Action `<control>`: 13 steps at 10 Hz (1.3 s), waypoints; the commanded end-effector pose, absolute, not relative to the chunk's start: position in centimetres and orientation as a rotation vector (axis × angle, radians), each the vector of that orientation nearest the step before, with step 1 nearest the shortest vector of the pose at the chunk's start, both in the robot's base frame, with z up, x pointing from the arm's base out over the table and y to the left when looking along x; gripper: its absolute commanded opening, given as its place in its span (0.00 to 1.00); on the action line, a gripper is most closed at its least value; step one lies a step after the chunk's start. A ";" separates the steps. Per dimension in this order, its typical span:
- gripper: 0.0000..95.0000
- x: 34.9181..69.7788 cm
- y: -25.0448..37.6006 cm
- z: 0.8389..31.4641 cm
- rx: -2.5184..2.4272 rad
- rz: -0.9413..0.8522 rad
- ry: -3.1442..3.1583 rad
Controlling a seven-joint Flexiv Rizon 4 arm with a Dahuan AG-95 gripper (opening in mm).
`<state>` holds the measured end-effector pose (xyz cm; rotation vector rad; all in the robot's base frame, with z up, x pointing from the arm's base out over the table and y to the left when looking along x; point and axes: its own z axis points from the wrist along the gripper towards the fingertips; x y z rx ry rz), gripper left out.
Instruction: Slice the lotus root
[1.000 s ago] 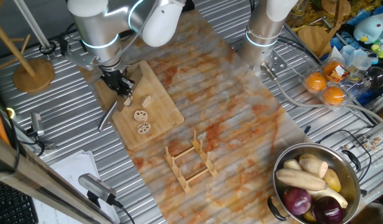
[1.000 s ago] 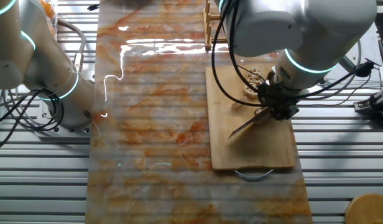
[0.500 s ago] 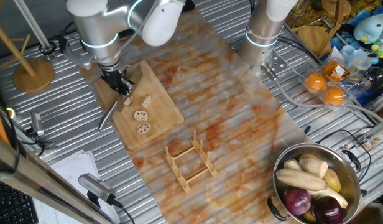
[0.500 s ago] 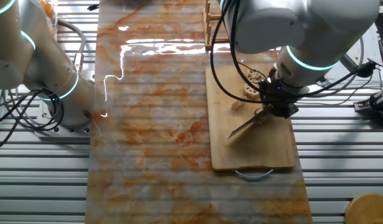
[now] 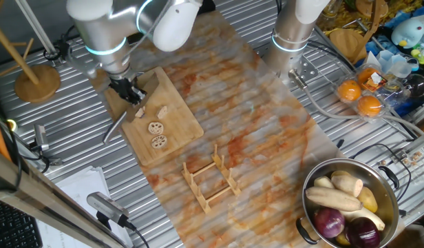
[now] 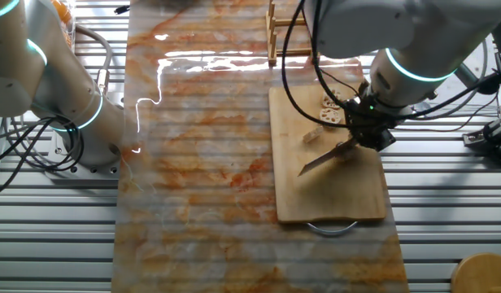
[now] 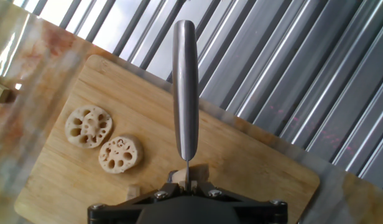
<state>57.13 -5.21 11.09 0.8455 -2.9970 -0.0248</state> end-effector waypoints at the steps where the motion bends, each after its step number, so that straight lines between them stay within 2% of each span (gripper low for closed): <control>1: 0.00 57.8 -5.3 12.5 0.848 -0.048 -2.976; 8: 0.00 58.4 -5.0 11.7 0.831 -0.045 -2.968; 13: 0.00 58.3 -4.7 9.8 0.837 -0.030 -2.965</control>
